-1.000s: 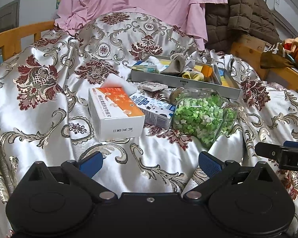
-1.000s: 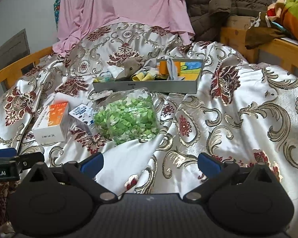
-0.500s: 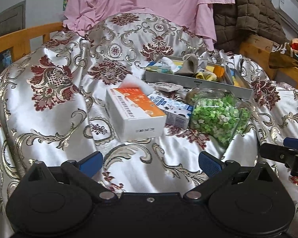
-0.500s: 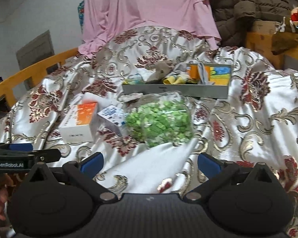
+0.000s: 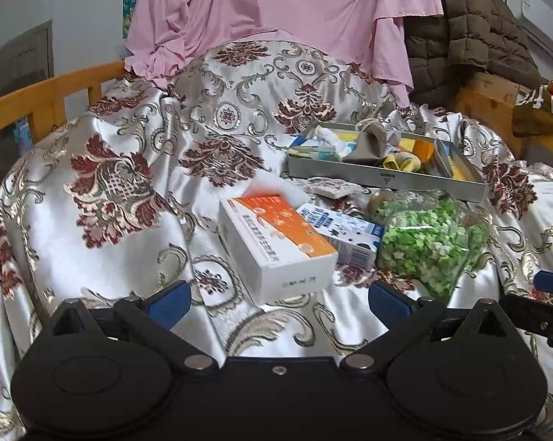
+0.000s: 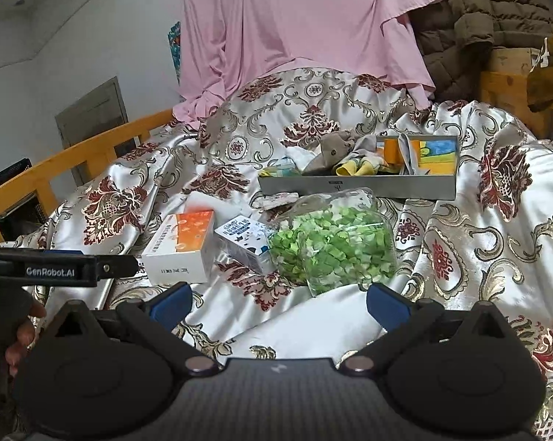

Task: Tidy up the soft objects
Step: 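Approach the white cloth with the left tool while the right tool approaches the cartoon-printed packet, then grasp the white cloth with the left tool while the right tool grasps the cartoon-printed packet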

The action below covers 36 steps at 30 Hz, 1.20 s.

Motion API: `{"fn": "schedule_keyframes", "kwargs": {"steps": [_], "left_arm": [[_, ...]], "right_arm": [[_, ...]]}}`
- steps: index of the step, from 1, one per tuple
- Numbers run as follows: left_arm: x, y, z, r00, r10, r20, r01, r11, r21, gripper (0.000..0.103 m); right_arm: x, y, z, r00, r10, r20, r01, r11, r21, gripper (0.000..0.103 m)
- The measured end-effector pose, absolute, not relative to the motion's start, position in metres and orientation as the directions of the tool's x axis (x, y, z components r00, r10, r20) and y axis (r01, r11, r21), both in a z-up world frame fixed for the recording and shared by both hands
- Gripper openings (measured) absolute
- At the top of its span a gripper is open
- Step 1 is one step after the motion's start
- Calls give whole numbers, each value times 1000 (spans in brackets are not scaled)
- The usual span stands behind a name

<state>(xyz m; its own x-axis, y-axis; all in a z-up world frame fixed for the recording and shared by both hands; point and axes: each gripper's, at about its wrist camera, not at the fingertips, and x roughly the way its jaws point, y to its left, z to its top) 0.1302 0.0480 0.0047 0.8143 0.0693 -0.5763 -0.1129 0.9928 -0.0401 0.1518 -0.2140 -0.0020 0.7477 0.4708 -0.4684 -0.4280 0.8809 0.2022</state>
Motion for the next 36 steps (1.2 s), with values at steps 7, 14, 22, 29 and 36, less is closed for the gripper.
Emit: {"fn": "schedule_keyframes", "kwargs": {"steps": [7, 14, 22, 29, 36], "left_arm": [[141, 56, 15, 818, 81, -569, -100, 995, -2, 102], [160, 63, 21, 824, 74, -561, -87, 996, 4, 102], [190, 80, 23, 820, 36, -571, -15, 999, 41, 102], [226, 105, 26, 824, -25, -567, 59, 997, 40, 102], [270, 123, 12, 813, -129, -567, 102, 992, -80, 102]], "right_arm": [[156, -208, 1, 772, 477, -421, -435, 879, 197, 103], [168, -197, 9, 792, 455, -408, -452, 885, 109, 103], [221, -172, 25, 763, 487, -425, -553, 832, -38, 103], [300, -134, 22, 731, 481, -484, -598, 793, -116, 103], [358, -103, -2, 684, 445, -579, -613, 780, -125, 103]]}}
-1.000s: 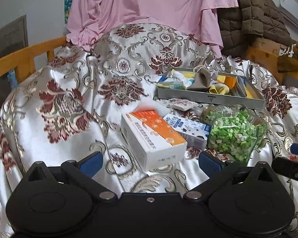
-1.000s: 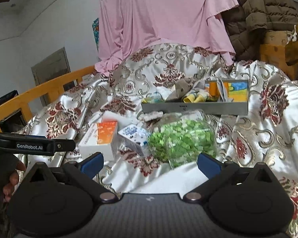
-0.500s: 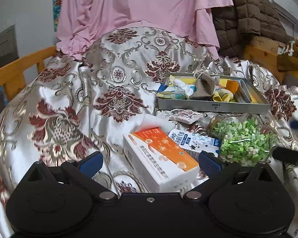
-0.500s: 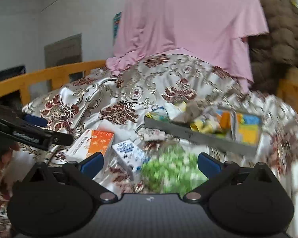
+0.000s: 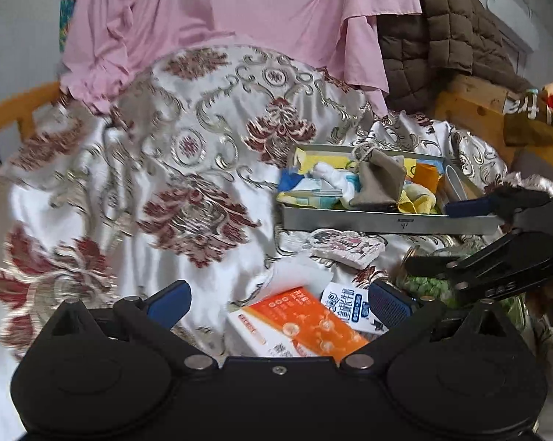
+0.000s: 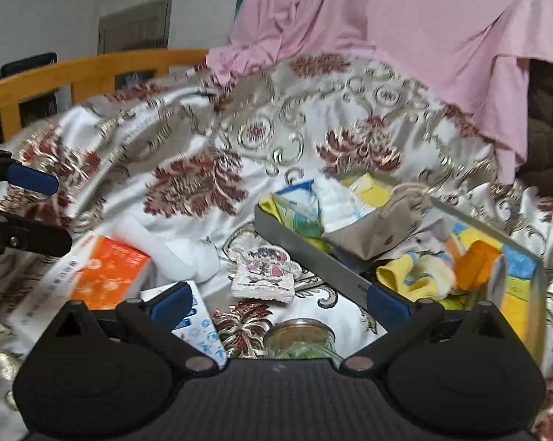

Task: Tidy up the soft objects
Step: 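Grasp the white cloth with the left tool while the right tool grasps the cartoon-printed packet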

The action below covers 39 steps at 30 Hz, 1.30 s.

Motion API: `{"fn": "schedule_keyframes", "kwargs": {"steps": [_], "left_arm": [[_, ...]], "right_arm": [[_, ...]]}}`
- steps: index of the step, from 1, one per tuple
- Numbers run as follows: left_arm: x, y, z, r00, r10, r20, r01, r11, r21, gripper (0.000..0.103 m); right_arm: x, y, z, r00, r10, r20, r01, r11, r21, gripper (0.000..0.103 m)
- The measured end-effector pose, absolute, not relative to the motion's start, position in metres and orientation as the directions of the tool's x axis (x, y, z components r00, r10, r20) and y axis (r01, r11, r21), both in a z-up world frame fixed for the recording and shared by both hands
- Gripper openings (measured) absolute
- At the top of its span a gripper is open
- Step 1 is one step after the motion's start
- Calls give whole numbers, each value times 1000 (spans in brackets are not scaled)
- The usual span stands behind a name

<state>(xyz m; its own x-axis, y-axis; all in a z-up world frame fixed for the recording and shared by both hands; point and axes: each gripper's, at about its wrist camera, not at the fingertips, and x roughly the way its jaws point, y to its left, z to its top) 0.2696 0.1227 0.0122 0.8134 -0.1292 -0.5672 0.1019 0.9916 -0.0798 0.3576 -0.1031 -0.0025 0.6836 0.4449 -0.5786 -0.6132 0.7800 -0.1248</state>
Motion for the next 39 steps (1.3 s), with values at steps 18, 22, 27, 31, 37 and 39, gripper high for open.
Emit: {"fn": "schedule_keyframes", "kwargs": {"steps": [18, 22, 27, 31, 37, 39], "left_arm": [[336, 159, -20, 751, -341, -566, 242, 939, -245, 101], [341, 160, -24, 739, -380, -556, 276, 924, -265, 100], [346, 160, -28, 728, -426, -537, 305, 903, -304, 91], [348, 162, -33, 707, -451, -545, 317, 890, -326, 84], [350, 161, -37, 691, -466, -553, 324, 883, -340, 72], [350, 161, -38, 694, -463, -552, 320, 884, -340, 67]], "right_arm": [[404, -57, -19, 604, 352, -715, -642, 747, -174, 103], [409, -51, -22, 592, 337, -732, -641, 747, -175, 103], [414, -51, -23, 561, 357, -747, -647, 751, -127, 102], [423, -54, -25, 533, 351, -770, -631, 771, -85, 96], [427, -48, -29, 527, 334, -781, -626, 774, -91, 91], [428, -45, -30, 526, 330, -784, -628, 772, -97, 89]]}}
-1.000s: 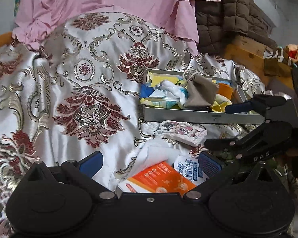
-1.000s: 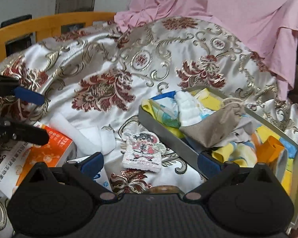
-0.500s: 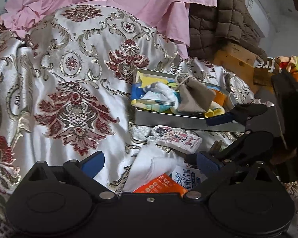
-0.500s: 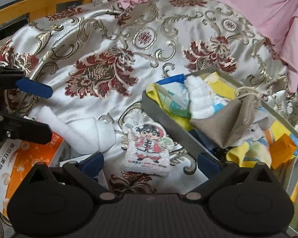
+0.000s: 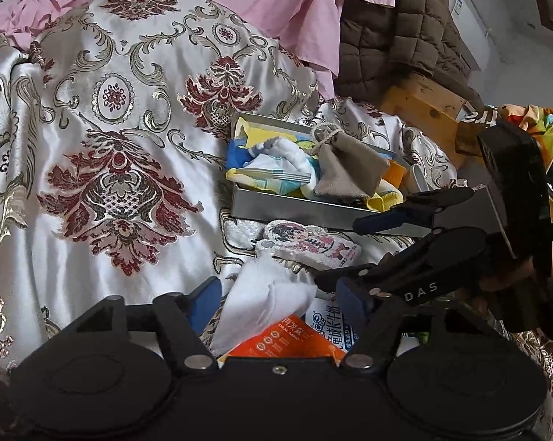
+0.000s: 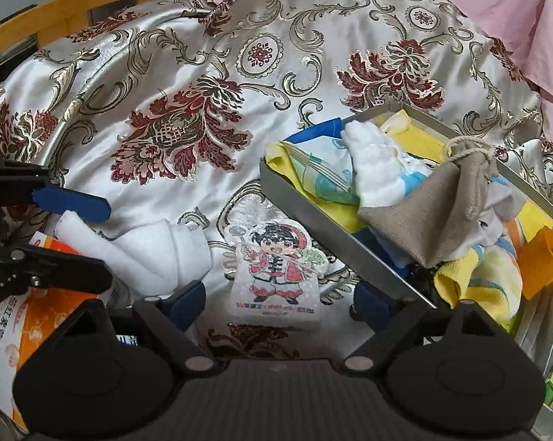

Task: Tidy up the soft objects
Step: 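Grasp the white cloth with the left tool while the right tool grasps the cartoon-printed packet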

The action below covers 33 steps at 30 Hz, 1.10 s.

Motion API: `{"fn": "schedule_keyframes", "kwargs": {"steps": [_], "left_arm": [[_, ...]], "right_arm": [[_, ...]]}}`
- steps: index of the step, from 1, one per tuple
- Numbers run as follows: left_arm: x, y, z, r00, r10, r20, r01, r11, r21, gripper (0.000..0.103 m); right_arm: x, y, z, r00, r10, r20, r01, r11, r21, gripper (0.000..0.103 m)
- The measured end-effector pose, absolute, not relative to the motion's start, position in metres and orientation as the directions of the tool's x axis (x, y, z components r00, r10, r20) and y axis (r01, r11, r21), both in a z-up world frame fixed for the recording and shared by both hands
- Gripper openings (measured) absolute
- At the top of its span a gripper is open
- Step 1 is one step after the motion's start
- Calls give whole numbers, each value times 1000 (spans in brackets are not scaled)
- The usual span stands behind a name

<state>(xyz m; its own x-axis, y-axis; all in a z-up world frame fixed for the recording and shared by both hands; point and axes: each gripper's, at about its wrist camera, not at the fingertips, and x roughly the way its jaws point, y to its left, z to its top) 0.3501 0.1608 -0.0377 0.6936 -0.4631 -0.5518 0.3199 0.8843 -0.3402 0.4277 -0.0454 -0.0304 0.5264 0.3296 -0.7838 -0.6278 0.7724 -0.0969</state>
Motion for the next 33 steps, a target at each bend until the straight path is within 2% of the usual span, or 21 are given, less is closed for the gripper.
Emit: {"fn": "schedule_keyframes", "kwargs": {"steps": [6, 15, 22, 33], "left_arm": [[357, 161, -42, 678, -476, -561, 298, 875, -382, 54], [365, 152, -48, 638, -492, -593, 301, 867, -396, 54], [370, 142, -51, 622, -467, -629, 297, 883, -362, 53], [372, 147, -53, 630, -429, -648, 233, 900, -369, 38]], "right_arm": [[434, -45, -34, 507, 309, -804, -612, 787, -83, 81], [438, -46, -37, 493, 296, -818, -589, 805, -64, 71], [440, -43, -41, 477, 286, -831, -589, 806, -60, 63], [445, -45, -45, 453, 289, -843, -574, 818, -28, 60]]}}
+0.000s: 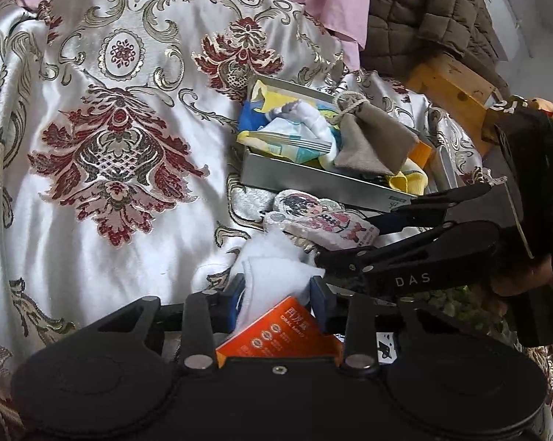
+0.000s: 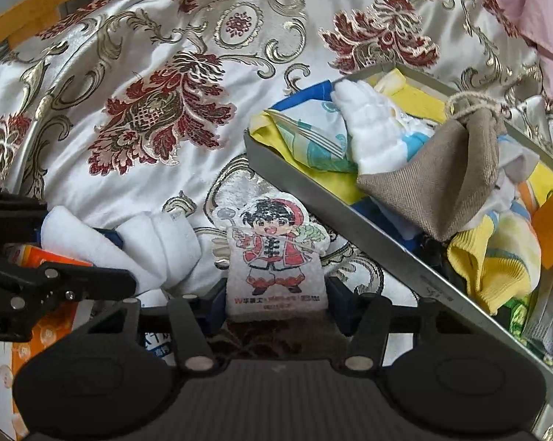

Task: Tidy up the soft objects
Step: 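Grasp the white cloth with the left tool while the right tool grasps the cartoon-printed packet, then lift and carry the white cloth with the left tool while the right tool carries the packet to the tray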

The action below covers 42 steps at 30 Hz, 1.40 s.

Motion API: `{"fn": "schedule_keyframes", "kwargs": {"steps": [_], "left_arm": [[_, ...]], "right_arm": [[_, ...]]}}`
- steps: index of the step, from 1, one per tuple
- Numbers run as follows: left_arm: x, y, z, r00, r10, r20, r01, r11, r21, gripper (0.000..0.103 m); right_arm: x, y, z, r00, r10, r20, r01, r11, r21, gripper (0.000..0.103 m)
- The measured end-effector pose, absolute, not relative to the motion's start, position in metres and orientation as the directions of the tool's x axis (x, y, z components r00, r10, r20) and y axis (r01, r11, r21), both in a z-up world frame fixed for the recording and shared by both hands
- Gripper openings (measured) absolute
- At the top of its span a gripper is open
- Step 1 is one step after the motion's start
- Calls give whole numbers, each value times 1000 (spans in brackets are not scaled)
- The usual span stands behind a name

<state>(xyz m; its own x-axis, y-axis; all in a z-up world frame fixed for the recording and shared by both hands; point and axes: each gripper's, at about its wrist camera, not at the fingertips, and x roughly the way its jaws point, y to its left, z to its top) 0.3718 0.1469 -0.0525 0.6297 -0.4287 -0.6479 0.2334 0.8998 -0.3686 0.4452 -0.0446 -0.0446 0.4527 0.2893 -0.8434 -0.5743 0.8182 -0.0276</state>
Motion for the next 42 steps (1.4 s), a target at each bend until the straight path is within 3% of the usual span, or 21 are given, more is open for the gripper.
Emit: {"fn": "schedule_keyframes", "kwargs": {"steps": [13, 16, 24, 42], "left_arm": [[374, 140, -49, 652, -399, -645, 186, 909, -373, 32], [372, 140, -48, 668, -376, -642, 175, 918, -355, 19], [364, 149, -45, 685, -376, -624, 158, 913, -376, 13], [356, 167, -30, 744, -358, -564, 77, 885, -460, 10]], "right_arm": [[442, -48, -44, 465, 302, -832, -563, 826, -15, 57], [439, -49, -42, 481, 315, -818, -565, 825, -15, 57], [442, -51, -42, 464, 330, -822, -564, 826, 13, 57], [431, -55, -37, 523, 349, -778, -546, 838, 9, 56]]}}
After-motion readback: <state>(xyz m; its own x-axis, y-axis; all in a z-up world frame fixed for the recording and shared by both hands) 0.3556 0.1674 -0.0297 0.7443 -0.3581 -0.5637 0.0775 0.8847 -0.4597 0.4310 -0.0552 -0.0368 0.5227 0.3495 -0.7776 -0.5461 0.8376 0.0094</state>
